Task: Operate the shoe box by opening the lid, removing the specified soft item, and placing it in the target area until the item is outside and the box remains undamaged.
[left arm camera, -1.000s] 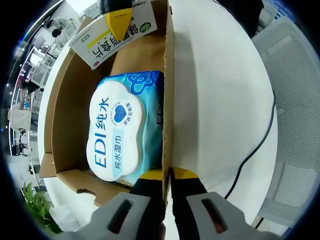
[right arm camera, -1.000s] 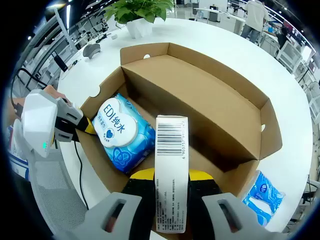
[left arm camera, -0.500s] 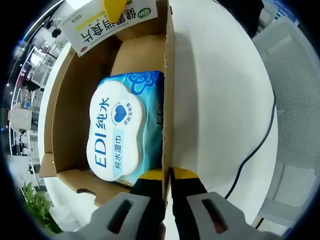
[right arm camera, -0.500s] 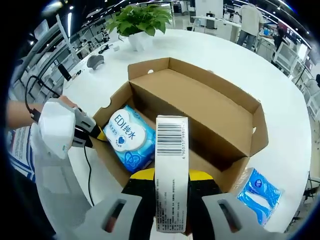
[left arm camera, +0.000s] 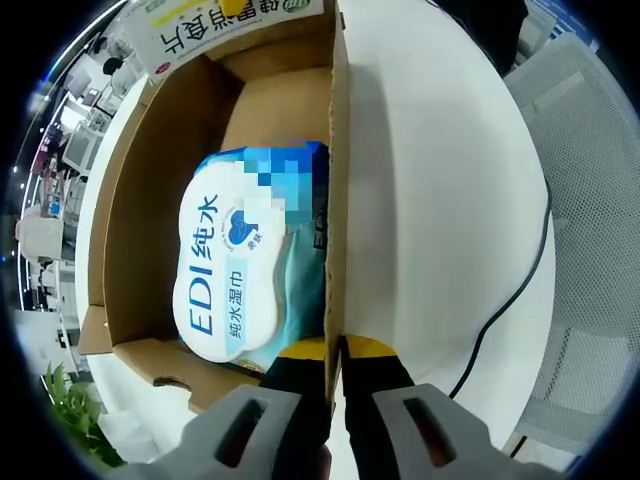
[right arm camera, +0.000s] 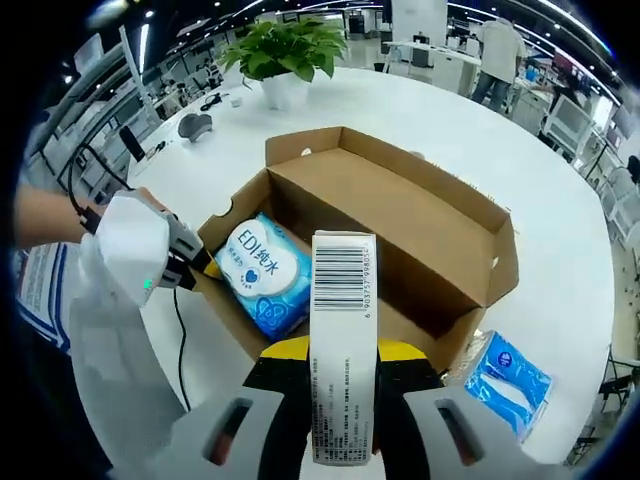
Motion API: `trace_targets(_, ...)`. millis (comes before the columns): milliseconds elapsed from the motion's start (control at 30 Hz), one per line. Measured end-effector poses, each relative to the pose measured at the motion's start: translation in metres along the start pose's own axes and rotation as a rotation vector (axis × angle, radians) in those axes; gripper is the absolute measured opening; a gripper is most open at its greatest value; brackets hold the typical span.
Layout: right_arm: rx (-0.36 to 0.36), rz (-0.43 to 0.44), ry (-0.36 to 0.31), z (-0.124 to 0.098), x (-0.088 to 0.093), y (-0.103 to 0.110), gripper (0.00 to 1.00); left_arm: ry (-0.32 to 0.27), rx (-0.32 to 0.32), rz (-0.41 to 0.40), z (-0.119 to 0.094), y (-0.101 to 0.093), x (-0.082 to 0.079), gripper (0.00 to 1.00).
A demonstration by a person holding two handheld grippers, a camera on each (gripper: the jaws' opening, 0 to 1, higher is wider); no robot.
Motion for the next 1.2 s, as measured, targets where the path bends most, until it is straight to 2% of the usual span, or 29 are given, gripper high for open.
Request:
trace_targets(267,-0.001,-0.019,-0.007,-0.003,-0.003,0.007,0.18,0.001,0.000,-0.001,0.000,0.001,0.001,0.02)
trace_targets(733,0.019,0.025,-0.051,-0.020,-0.003,-0.005,0.18,0.002,0.001,0.000,-0.001,0.002,0.000,0.02)
trace_targets(900,0.031,0.003,-0.061,-0.029,0.000,0.008,0.18,0.003,0.001,0.001,-0.001,0.002,0.000,0.02)
trace_targets(1200,0.044,0.016,-0.079,-0.037,0.005,0.010,0.18,0.005,0.001,-0.002,-0.001,0.002,-0.001,0.02)
Point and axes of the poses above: the point that each gripper's makers call its tool centre point, and the gripper's own axes: z roughly forward along the fingers, y roughly to its left, x roughly out of its underside, the point moved 1 cm from there along -z, roughly backward along the fingers, and after that the axes turned 12 degrees about -z, right-handed, at the moved point
